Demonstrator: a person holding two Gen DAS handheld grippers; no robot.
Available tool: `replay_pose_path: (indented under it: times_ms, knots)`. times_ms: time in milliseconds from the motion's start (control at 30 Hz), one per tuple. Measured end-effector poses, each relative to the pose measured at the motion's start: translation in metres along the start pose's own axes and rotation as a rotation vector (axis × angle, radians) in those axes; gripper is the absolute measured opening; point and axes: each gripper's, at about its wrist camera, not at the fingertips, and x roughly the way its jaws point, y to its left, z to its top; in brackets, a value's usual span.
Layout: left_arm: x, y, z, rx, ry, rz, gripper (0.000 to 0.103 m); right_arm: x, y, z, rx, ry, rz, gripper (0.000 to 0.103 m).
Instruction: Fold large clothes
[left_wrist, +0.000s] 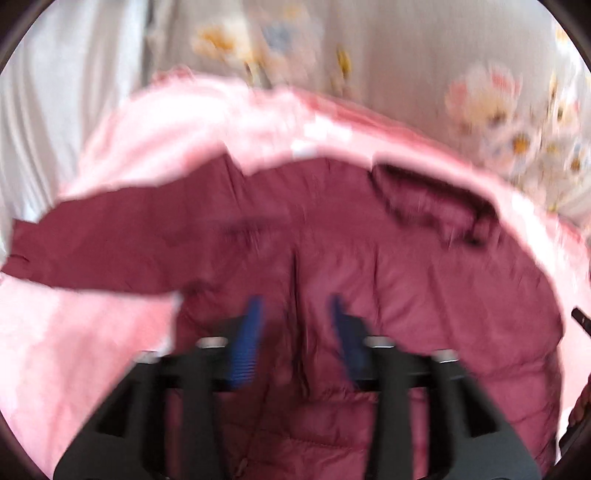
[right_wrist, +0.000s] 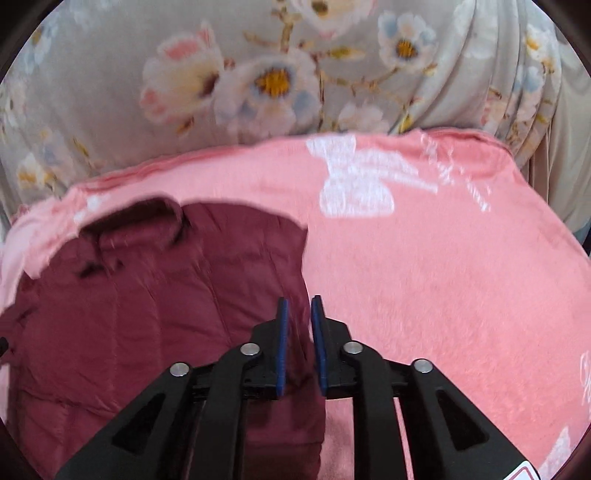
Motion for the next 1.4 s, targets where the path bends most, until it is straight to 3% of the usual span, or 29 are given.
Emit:
replay_pose_path:
  times_ms: [67, 133, 300, 467, 700, 1133, 1167, 1267, 1400]
  knots:
    - [-0.016, -0.009, 0.018, -0.002, -0.058, -0.037, 0.056, -0.003, 0.007, 0.016, 0.009, -0.018, 0.043, 0.017]
    - [-0.012, -0.028, 0.03, 0.025, -0.061, -0.07, 0.056, 0.006, 0.017, 0.029, 0.025, -0.016, 0.1, 0.017]
    - [0.039, -0.072, 0.028, 0.078, 0.057, -0.123, 0.054, 0.049, 0.038, 0.038, 0.032, 0.029, 0.149, 0.017]
    - [0.078, -0.085, 0.006, 0.103, 0.133, -0.077, 0.05, 0.088, 0.039, 0.029, 0.026, 0.105, 0.117, 0.016]
    - [0.091, -0.083, -0.016, 0.134, 0.154, -0.047, 0.051, 0.108, 0.038, 0.006, -0.01, 0.162, 0.082, 0.008]
    - [0.091, -0.088, -0.026, 0.177, 0.112, -0.011, 0.051, 0.104, 0.043, 0.001, -0.062, 0.138, 0.038, 0.007]
    - [0.09, -0.086, -0.026, 0.172, 0.11, -0.013, 0.051, 0.095, 0.043, 0.002, -0.045, 0.132, 0.04, 0.013]
    - [0.08, -0.085, -0.026, 0.175, 0.103, -0.014, 0.051, 0.063, 0.056, 0.0, -0.034, 0.116, 0.145, 0.017]
    - [0.068, -0.076, -0.027, 0.152, 0.104, -0.023, 0.051, 0.045, 0.091, -0.023, -0.143, 0.157, 0.189, 0.017]
